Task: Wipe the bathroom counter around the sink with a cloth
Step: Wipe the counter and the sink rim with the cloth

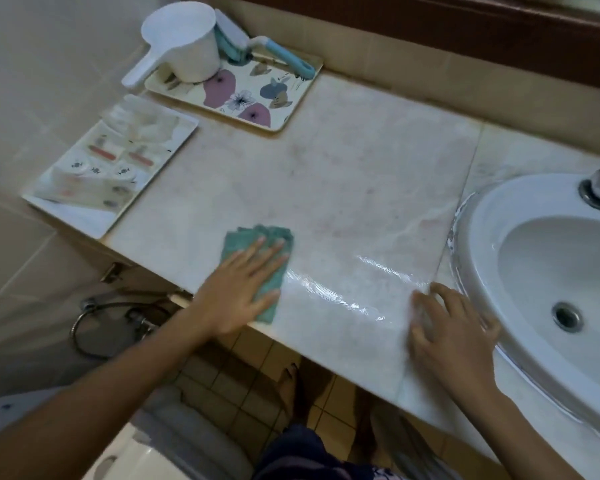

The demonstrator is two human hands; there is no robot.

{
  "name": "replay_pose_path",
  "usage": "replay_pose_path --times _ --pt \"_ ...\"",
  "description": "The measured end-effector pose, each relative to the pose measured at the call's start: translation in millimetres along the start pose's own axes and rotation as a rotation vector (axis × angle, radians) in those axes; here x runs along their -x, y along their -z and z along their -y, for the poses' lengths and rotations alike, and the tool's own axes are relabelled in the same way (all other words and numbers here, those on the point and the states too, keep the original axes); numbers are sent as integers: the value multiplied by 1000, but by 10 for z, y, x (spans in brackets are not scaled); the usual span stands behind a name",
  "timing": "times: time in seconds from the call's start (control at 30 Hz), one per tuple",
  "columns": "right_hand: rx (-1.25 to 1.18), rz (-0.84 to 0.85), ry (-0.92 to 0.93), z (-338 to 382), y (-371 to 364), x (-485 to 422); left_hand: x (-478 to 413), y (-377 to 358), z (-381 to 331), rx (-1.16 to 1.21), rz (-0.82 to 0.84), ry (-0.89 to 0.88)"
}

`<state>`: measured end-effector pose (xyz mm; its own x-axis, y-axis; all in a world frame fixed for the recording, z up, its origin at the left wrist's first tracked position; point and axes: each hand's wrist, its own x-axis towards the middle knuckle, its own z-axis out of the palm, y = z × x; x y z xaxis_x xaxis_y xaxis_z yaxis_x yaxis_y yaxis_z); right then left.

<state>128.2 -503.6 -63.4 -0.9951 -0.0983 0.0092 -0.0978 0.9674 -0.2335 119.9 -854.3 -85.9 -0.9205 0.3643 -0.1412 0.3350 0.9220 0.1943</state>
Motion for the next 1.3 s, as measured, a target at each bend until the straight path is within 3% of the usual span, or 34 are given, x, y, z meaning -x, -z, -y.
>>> replay_pose_path --times 0.1,0.17,0.23,0.3,0.43,0.53,0.63,0.77,0.83,0.9,1.07,1.17,1.3 --pt "12 -30 -3 13 -7 -34 -414 284 876 53 -37 358" --pt "22 -38 3 -16 -25 -32 -755 397 1081 48 -49 515" --pt "22 -42 -4 -22 -29 -22 -1070 400 931 59 -72 646" --pt "27 -31 -13 -13 -13 -17 -1287 300 493 83 -88 645" --pt "-53 71 -13 -58 84 -10 -1159 -95 -907 85 -48 243" --pt "-211 -19 -166 -130 294 115 -798 -345 -1727 80 -14 -84" --pt "-107 -220 -306 -276 477 300 -620 -387 -1898 22 16 -364" --pt "60 -57 -579 -630 543 336 -1085 -224 -1525 -46 80 -677" --pt "134 60 -629 -759 491 354 -1519 -150 -1258 -57 51 -584" --pt "237 117 -594 -803 404 398 -1999 -41 -1015 -43 18 -380" --pt "323 31 -554 -795 310 404 -2567 106 -1058 39 -28 22" --pt "313 -3 -541 -806 286 403 -2242 -48 -1473 88 -38 114" --pt "283 -53 -529 -852 236 399 -1519 -342 -2189 130 -108 76"
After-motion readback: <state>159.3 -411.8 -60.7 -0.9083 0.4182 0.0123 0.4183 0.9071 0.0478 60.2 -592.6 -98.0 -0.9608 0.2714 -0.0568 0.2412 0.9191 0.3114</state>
